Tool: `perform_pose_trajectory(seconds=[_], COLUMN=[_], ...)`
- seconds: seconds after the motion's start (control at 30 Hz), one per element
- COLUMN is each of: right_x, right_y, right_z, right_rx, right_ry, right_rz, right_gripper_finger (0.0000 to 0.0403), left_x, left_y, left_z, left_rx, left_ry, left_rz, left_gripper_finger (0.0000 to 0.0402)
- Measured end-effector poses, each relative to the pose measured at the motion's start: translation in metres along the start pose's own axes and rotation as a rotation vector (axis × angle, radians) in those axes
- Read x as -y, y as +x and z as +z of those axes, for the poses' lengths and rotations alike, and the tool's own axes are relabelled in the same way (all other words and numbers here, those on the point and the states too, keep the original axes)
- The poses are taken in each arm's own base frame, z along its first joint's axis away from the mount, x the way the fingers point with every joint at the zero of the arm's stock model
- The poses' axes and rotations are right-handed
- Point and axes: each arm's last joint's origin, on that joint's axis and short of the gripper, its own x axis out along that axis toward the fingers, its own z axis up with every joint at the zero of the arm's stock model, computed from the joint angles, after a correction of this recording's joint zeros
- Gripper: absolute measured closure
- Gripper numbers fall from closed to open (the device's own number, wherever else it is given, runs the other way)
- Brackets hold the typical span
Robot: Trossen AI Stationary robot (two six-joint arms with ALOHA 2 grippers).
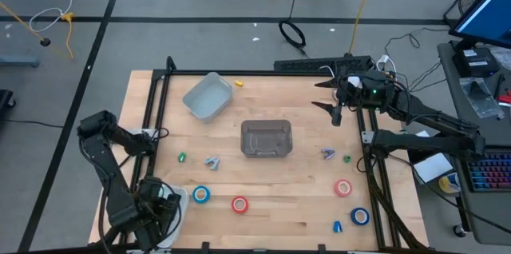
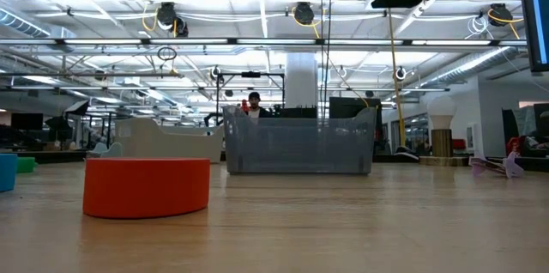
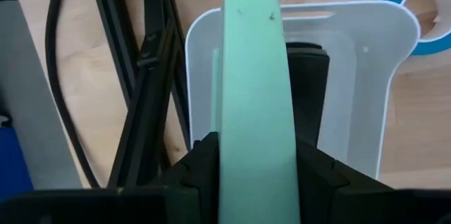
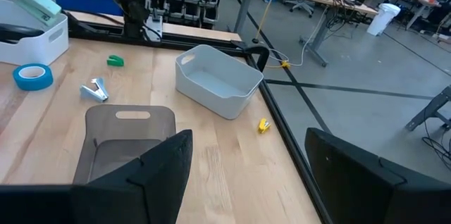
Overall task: Pick and place Stapler, Stapler remover, tape
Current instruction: Put the light green stapler into the white bin
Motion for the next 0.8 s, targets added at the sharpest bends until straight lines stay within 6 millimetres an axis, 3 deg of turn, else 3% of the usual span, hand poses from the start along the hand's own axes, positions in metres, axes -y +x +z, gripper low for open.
perform_pose_trajectory(seconds=[0.1,0.4,0.8], right_x=[0.000,0.000,0.000], right_y=[0.000,0.000,0.000], right_z=[0.000,0.000,0.000], right_rx=[0.000,0.000,0.000], right_ry=[0.000,0.000,0.025], right_rz=[0.000,0.000,0.000], right_gripper_finger=[0.0135,0.0135,0.0135], left_x=[0.001,0.007,0.009], left_y=[0.001,0.035,0.060], left_z=[0.000,-0.002,-0.004], left_rx=[0.008,-0.015,-0.016], left_ry=[0.001,-0.007,0.000], left_rz=[-0.013,-0.009,-0.040], left_gripper_finger=[0.0275,0.0275,0.0275])
